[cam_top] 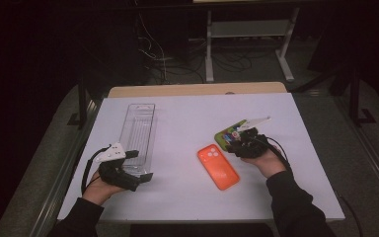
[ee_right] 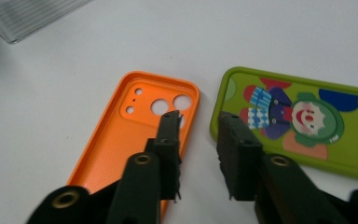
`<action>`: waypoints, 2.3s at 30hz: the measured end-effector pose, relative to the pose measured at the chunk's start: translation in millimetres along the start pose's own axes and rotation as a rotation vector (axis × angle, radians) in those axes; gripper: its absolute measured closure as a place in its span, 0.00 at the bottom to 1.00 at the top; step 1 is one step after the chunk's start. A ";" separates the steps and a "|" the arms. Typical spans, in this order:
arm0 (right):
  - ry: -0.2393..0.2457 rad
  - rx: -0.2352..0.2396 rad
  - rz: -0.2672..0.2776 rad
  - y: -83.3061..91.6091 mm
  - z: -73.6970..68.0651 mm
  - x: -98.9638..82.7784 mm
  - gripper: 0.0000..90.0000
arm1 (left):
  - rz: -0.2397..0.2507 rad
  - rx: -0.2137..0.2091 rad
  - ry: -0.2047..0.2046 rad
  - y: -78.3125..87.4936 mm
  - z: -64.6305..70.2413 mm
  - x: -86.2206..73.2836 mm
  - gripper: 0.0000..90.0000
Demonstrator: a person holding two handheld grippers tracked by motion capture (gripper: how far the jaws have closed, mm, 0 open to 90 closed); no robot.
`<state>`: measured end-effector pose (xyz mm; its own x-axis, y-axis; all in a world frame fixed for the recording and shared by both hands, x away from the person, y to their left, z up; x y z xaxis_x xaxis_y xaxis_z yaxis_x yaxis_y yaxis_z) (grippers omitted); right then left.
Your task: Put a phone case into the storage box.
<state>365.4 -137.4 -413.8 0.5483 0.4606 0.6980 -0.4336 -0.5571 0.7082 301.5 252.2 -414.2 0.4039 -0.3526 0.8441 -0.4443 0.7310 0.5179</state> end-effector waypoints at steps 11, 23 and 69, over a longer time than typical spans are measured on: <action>0.030 0.033 -0.052 -30.0 7.6 17.0 0.98 | 0.005 -0.006 0.009 1.4 -0.1 -0.1 0.00; 0.040 0.027 -0.081 -54.3 10.2 20.8 0.98 | -0.003 -0.009 0.006 1.8 0.6 0.1 0.00; 0.130 0.073 -0.090 -67.4 -14.6 24.7 0.98 | -0.009 -0.017 -0.004 -0.1 0.9 0.7 0.00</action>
<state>397.7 -78.4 -442.8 0.4835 0.5936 0.6433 -0.3309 -0.5564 0.7622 301.1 251.3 -413.5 0.4047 -0.3612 0.8401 -0.4272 0.7376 0.5229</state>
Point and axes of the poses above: each handheld gripper's, and its own axes: y roughly backward along the jaws, x roughly out of its top, z roughly to its right, the point moved 2 cm from there along -y, roughly forward along the jaws, and after that the axes turned 2 degrees about y, right-handed, at the moved point
